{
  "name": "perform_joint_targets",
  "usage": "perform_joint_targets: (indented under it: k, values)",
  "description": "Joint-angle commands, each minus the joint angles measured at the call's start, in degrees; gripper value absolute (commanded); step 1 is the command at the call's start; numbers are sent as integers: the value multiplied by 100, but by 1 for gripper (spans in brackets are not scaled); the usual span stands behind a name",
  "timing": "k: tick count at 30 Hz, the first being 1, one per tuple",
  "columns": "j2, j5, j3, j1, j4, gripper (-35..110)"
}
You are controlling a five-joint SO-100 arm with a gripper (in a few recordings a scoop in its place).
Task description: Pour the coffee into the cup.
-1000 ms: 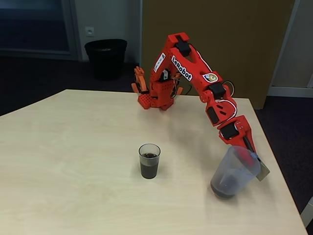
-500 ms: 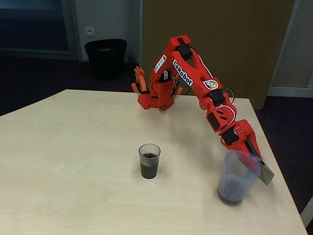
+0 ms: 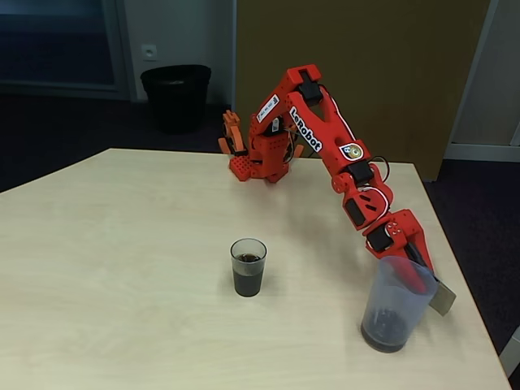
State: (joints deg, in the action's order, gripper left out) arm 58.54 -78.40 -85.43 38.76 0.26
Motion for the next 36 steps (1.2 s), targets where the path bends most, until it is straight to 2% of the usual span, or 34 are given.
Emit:
perform_joint_targets:
  k: [1, 12, 36]
  values:
    - [167, -404, 114, 114, 26, 0]
    - [439, -1213, -26, 202, 360, 8]
    - [738, -1090, -53, 79, 712, 9]
